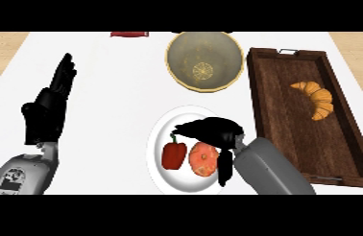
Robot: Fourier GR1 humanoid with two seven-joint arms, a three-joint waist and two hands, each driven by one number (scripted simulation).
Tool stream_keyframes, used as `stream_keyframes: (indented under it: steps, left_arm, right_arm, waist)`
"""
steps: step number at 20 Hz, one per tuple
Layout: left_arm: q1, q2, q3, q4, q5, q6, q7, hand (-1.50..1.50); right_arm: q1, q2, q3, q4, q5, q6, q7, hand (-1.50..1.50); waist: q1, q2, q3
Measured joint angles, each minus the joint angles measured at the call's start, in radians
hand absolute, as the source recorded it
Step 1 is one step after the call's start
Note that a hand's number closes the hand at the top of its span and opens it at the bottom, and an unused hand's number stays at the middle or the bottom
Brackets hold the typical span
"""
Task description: Pick the squash from the plate and place it in the bowl
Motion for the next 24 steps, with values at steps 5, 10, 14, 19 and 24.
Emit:
stream_keyframes:
  steps: [5,10,14,19,24]
  left_arm:
    - [-0.021,-0.017,0.036,0.02,-0.011,-0.038,0.001,0.0]
    - [-0.01,-0.036,0.053,0.012,-0.032,-0.053,0.002,0.0]
    - [-0.01,-0.047,0.075,0.028,-0.042,-0.07,-0.013,0.0]
    - [-0.009,-0.064,0.085,0.036,-0.057,-0.083,-0.028,0.0]
    - [-0.03,-0.071,0.066,0.036,-0.055,-0.1,-0.019,0.0]
  right_arm:
    - [0.007,0.027,0.016,0.049,0.084,-0.037,-0.065,1.5]
    - [-0.021,0.042,0.008,0.113,0.16,-0.126,-0.173,1.5]
    - [-0.008,0.051,-0.003,0.119,0.195,-0.151,-0.219,1.5]
    - [0.017,0.087,0.021,0.078,0.183,-0.16,-0.155,1.5]
    - [0.042,0.118,0.178,-0.018,0.098,-0.276,0.155,1.5]
  waist:
    - [-0.002,-0.003,-0.001]
    - [-0.001,-0.008,-0.002]
    - [-0.003,-0.01,-0.002]
    - [-0.001,-0.007,-0.003]
    - [0.037,-0.009,-0.003]
